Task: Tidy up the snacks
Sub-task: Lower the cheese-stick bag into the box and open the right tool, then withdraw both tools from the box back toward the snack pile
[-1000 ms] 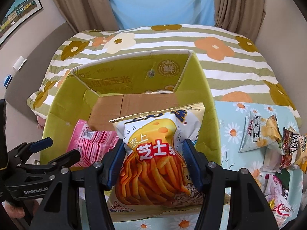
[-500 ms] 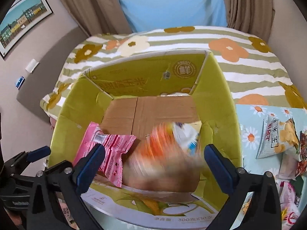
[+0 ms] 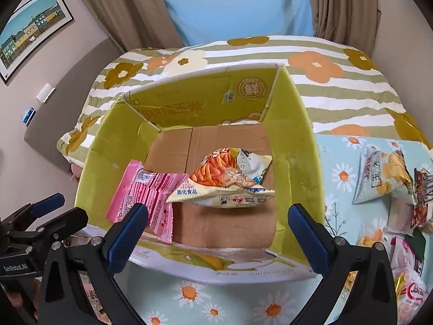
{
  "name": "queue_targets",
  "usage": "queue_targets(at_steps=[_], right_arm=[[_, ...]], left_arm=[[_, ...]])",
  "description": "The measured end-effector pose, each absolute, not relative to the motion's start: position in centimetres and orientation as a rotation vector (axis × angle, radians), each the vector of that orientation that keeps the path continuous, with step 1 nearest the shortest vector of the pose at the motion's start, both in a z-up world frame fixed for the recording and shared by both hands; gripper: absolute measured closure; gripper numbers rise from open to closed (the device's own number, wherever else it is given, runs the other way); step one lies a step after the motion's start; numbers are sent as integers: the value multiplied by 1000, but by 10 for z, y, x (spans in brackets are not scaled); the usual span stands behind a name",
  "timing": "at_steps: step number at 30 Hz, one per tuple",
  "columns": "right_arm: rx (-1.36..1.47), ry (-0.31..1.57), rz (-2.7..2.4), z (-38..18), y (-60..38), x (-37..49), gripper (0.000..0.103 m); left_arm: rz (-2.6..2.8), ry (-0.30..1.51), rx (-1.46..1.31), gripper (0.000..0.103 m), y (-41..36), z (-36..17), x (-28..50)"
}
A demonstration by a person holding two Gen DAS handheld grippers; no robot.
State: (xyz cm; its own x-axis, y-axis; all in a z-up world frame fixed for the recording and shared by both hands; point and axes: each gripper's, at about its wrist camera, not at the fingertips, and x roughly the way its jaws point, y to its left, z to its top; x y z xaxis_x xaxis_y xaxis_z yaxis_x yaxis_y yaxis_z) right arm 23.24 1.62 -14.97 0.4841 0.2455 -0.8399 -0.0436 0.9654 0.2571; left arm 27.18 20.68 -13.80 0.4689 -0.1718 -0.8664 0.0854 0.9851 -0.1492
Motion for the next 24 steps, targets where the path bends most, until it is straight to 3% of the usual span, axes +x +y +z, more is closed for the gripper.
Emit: queue_targets(at_steps=[15, 24], right_arm=[[255, 937, 49, -111, -23, 178, 0], [299, 875, -62, -94, -105, 146, 0]], left_arm=[[-293, 998, -30, 5, 166, -116, 258], [-380, 963, 8, 5, 83, -99, 261]])
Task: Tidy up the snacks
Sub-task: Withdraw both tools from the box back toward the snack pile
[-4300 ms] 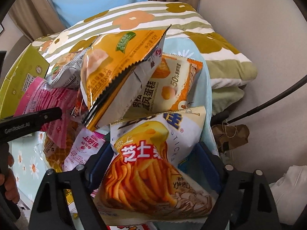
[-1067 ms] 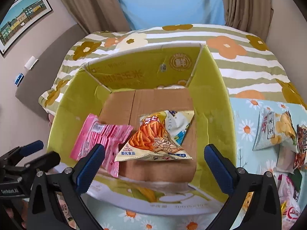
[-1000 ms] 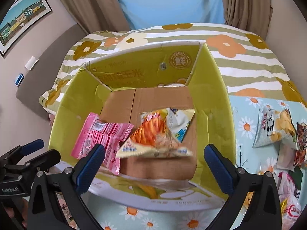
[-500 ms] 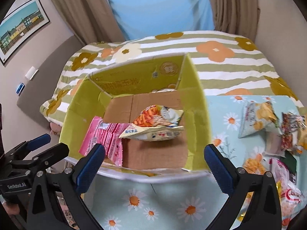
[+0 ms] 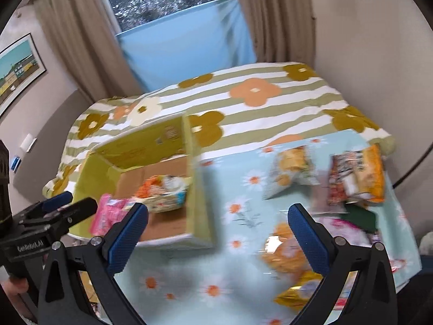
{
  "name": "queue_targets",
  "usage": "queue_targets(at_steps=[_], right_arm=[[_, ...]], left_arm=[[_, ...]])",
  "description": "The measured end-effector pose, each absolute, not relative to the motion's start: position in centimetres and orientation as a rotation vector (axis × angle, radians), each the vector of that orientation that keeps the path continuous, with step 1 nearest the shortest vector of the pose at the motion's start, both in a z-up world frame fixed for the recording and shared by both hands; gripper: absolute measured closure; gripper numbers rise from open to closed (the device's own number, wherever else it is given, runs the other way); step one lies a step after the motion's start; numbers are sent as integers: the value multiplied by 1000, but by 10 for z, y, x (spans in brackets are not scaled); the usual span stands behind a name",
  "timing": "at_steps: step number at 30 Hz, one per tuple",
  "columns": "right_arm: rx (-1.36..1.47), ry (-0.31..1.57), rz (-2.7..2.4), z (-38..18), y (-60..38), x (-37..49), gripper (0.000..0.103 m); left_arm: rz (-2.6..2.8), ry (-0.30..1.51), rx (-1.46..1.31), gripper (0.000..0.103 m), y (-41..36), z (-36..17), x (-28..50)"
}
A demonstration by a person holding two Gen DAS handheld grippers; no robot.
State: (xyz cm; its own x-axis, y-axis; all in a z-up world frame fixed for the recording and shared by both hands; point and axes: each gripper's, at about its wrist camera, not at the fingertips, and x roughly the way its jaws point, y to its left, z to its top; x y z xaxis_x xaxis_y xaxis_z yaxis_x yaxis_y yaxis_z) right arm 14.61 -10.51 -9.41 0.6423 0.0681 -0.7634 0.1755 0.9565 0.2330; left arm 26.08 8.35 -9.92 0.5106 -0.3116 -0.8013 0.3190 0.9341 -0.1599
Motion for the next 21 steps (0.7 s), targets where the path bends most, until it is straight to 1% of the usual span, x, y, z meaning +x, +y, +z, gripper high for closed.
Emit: queue_targets(at_steps=[6, 14, 21], right_arm=[[304, 873, -122, -91, -177, 122, 0], [280, 886, -156, -96, -262, 102, 0], [335, 903, -81, -119, -313, 103, 0]], left_arm=[[-432, 977, 20, 5, 4, -98, 261], [-459, 1019, 65, 5, -107, -112, 264], [-431, 1088, 99, 5, -178, -146, 284]])
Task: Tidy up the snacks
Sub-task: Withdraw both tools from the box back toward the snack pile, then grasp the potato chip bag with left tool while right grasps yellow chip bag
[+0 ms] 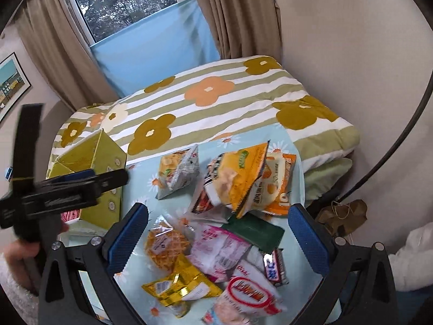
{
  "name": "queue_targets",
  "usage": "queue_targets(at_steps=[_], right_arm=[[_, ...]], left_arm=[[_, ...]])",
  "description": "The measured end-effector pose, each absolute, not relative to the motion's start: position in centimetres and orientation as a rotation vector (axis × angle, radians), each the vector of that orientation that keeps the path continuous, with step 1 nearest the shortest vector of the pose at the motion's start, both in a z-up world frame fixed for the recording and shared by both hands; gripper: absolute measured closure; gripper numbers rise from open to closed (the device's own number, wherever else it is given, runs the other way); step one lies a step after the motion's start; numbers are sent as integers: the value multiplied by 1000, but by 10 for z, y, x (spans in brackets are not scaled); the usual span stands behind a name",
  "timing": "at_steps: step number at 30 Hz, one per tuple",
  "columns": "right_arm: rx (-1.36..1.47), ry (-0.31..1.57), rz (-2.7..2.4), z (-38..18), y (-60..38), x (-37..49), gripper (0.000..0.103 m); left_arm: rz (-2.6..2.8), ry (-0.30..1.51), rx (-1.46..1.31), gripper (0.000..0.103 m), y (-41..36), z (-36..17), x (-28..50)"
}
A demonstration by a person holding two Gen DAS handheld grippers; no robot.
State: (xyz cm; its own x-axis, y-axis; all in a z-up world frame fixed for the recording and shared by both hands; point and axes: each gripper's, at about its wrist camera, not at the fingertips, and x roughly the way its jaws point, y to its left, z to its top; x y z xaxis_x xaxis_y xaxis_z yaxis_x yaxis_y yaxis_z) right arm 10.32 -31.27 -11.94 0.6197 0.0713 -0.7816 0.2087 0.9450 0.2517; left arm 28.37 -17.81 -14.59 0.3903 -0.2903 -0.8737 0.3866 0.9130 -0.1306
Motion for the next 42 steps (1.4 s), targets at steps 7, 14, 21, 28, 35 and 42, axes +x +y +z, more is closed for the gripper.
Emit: queue_targets(at_steps=[7, 14, 21, 28, 35, 42], right_arm=[[397, 935, -59, -148, -336, 124, 0], [460, 960, -62, -175, -345, 150, 0], [509, 998, -77, -195, -344, 173, 0], [550, 1033, -100, -211, -345, 187, 0], [579, 1045, -113, -218, -347, 195, 0], [593, 1053, -125, -222, -349, 200, 3]], left_arm=[[-404, 1170, 168, 5, -215, -188, 315], [-414, 1240, 228, 5, -235, -230, 338], [-438, 1255, 256, 5, -242, -251, 351], [-459, 1263, 265, 7, -242, -262, 363], [-479, 1251, 258, 27, -239, -263, 365], [-480, 1233, 253, 29, -232, -255, 364]])
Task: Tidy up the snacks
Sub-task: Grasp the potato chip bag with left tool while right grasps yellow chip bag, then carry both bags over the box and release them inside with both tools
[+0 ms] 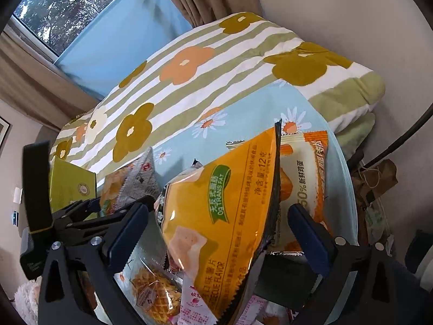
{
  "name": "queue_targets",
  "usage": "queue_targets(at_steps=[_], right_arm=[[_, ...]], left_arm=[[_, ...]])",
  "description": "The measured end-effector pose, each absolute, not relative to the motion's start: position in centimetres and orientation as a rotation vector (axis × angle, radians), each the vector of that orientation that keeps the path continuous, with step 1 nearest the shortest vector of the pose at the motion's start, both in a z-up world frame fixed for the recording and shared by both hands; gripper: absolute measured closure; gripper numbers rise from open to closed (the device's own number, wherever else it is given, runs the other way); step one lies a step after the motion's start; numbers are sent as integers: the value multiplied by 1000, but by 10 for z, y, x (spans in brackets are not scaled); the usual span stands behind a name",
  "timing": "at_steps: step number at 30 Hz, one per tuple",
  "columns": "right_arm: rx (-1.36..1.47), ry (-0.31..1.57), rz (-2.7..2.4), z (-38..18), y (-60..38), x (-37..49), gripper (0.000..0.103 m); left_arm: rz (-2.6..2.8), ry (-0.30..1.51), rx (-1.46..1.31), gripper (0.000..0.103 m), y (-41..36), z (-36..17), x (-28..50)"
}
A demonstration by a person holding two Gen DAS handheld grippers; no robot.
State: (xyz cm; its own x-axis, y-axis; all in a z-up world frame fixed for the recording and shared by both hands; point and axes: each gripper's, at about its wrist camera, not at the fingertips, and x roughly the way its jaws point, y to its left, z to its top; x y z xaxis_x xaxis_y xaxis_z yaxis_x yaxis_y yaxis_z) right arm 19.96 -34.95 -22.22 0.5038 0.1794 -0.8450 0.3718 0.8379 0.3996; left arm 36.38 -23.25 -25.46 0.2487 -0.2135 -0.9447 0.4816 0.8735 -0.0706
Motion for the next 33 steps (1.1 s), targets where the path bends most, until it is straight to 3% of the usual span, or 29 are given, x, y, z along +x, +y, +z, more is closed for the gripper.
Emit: queue_targets(at_steps=[3, 5, 13, 33], right_arm=[[586, 1067, -118, -225, -350, 203, 11], [566, 1061, -102, -223, -346, 204, 24], [498, 1050, -68, -213, -337, 202, 42], [436, 919, 88, -130, -312, 177, 43]], left_arm=[[-480, 1223, 258, 29, -232, -249, 362], [-481, 1221, 262, 29, -232, -247, 361], [-472, 1201, 244, 29, -229, -232, 352], [-359, 985, 179, 29, -185, -116, 302]])
